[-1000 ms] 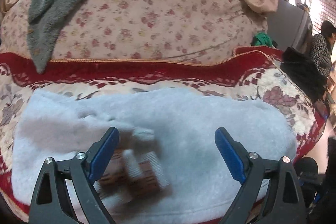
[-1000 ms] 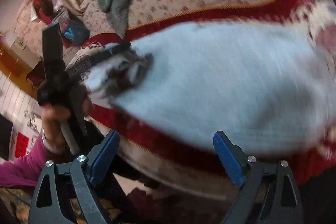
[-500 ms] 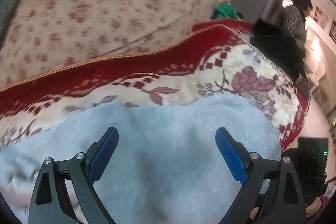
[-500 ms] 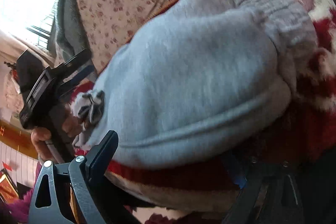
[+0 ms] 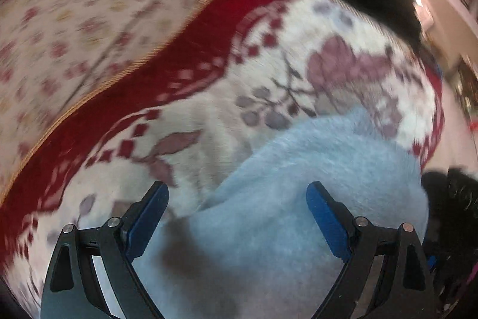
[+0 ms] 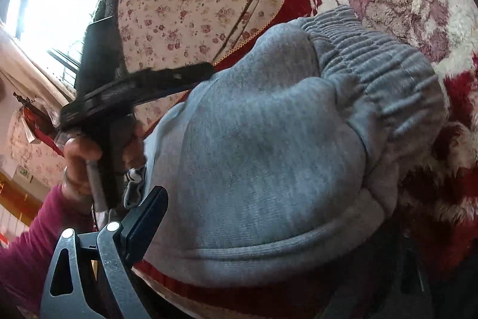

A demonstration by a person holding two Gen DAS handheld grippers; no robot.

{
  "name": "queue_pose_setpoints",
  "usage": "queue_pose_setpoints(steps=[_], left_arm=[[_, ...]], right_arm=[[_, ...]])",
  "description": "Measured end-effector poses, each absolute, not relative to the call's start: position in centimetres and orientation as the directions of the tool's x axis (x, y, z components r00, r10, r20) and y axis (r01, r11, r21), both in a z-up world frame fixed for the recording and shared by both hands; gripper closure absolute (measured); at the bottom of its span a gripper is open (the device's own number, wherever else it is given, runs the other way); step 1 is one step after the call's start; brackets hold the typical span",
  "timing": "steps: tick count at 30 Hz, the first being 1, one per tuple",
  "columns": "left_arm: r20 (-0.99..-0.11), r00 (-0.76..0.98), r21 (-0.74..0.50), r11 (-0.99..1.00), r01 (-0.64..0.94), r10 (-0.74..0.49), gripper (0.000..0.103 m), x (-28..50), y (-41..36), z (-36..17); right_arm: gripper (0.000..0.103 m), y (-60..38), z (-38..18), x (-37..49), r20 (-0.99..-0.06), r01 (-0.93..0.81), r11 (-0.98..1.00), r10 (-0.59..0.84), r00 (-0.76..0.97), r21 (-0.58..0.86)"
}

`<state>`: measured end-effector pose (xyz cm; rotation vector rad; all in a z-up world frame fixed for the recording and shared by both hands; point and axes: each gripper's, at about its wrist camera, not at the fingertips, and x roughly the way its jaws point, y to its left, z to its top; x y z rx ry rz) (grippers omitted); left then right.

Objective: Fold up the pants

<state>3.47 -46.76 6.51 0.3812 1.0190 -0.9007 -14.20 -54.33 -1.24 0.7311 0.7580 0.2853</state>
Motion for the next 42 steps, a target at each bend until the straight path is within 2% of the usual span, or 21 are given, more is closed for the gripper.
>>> queue_pose_setpoints(steps=[4,8,9,11,12,13,15,19,21,23,31,35,40,41,42], left_arm=[[-0.874,0.147,-0.129,0.514,0.848,-0.463,0.010,4.3,-48.5,5.5],[-0.883,0.062,-0.196,0.485,0.853,-0.465,0.010,5.2,-49.5,4.6],[-0.884,0.054,-0.195,0.470,0.861,-0.465,0.016,5.0,-49.7,4.2],[-0.876,0.008,-0.225,0.424,0.877,-0.483,0.035,4.4,-49.9,3.6],[-0.871,0.011,-0.226,0.420,0.879,-0.490,0.038,4.2,-49.9,3.6],[-0.869,0.008,-0.229,0.417,0.880,-0.494,0.041,4.0,-49.9,3.4],[-0.861,0.002,-0.253,0.433,0.865,-0.508,0.052,3.9,-49.7,3.2],[-0.848,0.018,-0.273,0.465,0.842,-0.530,0.069,3.7,-49.0,3.1],[-0.841,0.024,-0.284,0.477,0.832,-0.541,0.074,3.7,-48.6,3.6],[-0.831,0.036,-0.284,0.479,0.831,-0.555,0.076,3.4,-48.3,4.3],[-0.765,0.108,-0.293,0.493,0.819,-0.634,0.077,2.7,-45.5,9.2],[-0.720,0.180,-0.286,0.523,0.803,-0.670,0.077,2.8,-41.9,12.7],[-0.648,0.306,-0.296,0.600,0.743,-0.698,0.081,3.0,-33.5,16.6],[-0.638,0.337,-0.292,0.622,0.726,-0.692,0.087,2.9,-31.6,17.0],[-0.630,0.369,-0.290,0.648,0.704,-0.683,0.098,2.8,-29.4,17.4]], right_arm=[[0.001,-54.1,-1.3,-14.5,-0.514,-0.003,0.729,0.485,0.707,0.685],[0.001,-53.6,-1.1,-13.8,-0.529,-0.036,0.737,0.517,0.673,0.675],[0.004,-53.5,-1.1,-13.6,-0.536,-0.044,0.740,0.525,0.661,0.671],[0.022,-53.4,-1.2,-13.2,-0.555,-0.040,0.756,0.515,0.654,0.654],[0.036,-53.6,-1.3,-13.2,-0.544,-0.039,0.739,0.529,0.651,0.672],[0.043,-53.8,-1.3,-13.1,-0.533,-0.037,0.719,0.548,0.645,0.695],[0.050,-54.0,-1.1,-12.8,-0.523,-0.045,0.710,0.558,0.644,0.703],[0.058,-53.5,0.4,-12.9,-0.519,-0.087,0.739,0.546,0.658,0.668],[0.060,-53.4,1.0,-12.7,-0.518,-0.097,0.746,0.543,0.661,0.659],[0.061,-53.1,1.6,-12.7,-0.520,-0.109,0.760,0.534,0.667,0.641],[0.062,-50.7,7.2,-12.5,-0.505,-0.215,0.824,0.504,0.700,0.524],[0.062,-48.5,10.7,-11.9,-0.491,-0.282,0.840,0.509,0.707,0.464],[0.062,-43.0,14.8,-11.0,-0.495,-0.403,0.854,0.520,0.696,0.330],[0.062,-41.5,15.5,-10.8,-0.502,-0.429,0.854,0.520,0.691,0.295],[0.062,-39.6,16.2,-10.6,-0.507,-0.460,0.850,0.524,0.685,0.256]])
